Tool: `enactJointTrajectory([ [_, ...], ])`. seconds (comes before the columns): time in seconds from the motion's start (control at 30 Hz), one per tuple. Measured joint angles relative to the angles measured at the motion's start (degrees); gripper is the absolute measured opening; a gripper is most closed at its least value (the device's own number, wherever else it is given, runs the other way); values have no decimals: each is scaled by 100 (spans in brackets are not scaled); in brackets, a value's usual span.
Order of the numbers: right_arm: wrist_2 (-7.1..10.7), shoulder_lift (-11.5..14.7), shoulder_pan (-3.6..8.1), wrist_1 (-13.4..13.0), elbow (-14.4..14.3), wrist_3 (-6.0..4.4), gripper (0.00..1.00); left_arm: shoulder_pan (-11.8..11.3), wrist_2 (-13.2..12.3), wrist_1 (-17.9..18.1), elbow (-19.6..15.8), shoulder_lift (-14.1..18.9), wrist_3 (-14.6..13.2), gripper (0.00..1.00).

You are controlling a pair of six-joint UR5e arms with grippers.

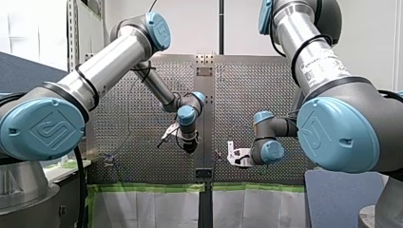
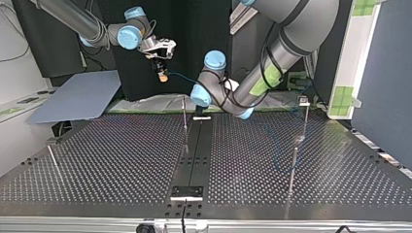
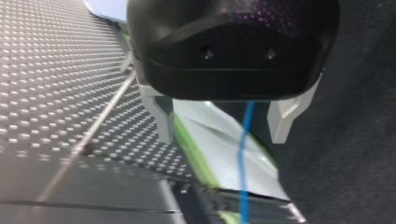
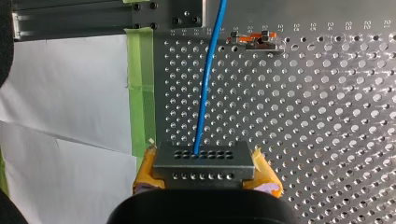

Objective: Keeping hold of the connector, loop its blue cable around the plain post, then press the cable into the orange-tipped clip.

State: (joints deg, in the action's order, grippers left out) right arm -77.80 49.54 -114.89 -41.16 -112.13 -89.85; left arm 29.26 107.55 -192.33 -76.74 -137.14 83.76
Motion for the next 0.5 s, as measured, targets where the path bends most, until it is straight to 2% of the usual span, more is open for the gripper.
enactJointTrajectory([
  [0.2,-13,-1,-2,2,2,2,0,0,19,-366,25,-152,-28,100],
  [0.5,-17,-1,-2,1,4,10,0,-37,9,-848,126,-174,-67,100],
])
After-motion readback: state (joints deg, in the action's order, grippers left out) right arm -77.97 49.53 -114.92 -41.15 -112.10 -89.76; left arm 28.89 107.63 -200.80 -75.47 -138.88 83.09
